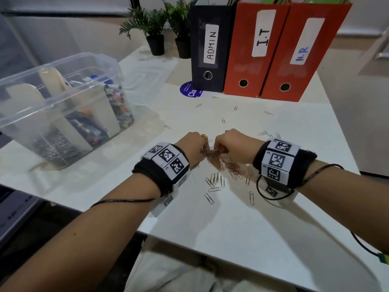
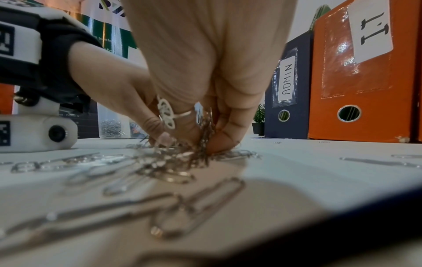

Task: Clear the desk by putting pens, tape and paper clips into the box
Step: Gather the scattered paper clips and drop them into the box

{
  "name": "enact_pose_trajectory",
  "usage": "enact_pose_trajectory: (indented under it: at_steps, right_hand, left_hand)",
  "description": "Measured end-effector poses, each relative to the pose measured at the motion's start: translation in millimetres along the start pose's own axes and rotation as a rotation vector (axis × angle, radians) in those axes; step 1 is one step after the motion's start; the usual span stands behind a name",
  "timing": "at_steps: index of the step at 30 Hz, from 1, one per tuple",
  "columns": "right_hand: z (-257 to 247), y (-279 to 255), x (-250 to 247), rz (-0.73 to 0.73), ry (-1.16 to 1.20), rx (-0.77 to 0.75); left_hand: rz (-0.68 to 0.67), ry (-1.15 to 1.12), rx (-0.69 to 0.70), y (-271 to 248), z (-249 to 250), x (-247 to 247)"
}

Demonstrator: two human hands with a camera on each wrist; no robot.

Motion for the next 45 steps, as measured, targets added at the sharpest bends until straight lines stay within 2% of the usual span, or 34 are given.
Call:
enact_pose_trajectory:
  at_steps: [18,23,28,33,36,40,45]
  right_hand:
    - [-1.0,-5.7,-9.8,0.107,0.139,-0.055]
    - [-4.3,-7.0,-22.1,0.106,0.166,-0.048]
    - [-21.8,-4.3,-48.8,0.176,0.131,-0.102]
    - [-52.7,7.4,-80.6,0.237,0.128,-0.167]
    - [-81.3,18.8,-102.4,0.259,0.128,-0.218]
    - [-135.9,36.1,-132.4,0.334,0.106,-0.344]
    - [-213.8,60.3,-158.4,0.375,0.161,-0.478]
  left_hand:
    - [0.117,-0.033,-0.052,-7.1,-3.7,-14.8]
    - [0.224,-0.130,-0.072,-19.0,-19.1,-31.0]
    - [0.354,-0.286,-0.078,-35.7,-36.5,-49.7]
    - [0.479,-0.367,-0.105,-57.6,-56.8,-75.4]
    - [0.548,-0.339,-0.152,-81.0,-71.0,-97.9]
    - [0.653,-0.266,-0.272,-124.9,-106.1,-129.5]
    - [0.822,-0.353,-0.367,-179.3,-168.5,-151.7]
Point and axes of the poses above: each hand's wrist, its own y-axis towards the middle knuckle, its own x-axis out of the palm, z = x × y, the point moved 2 cm from there along y, towards the middle knuckle, and after that the axes turned 10 degrees about -z, right-handed, at the moved point
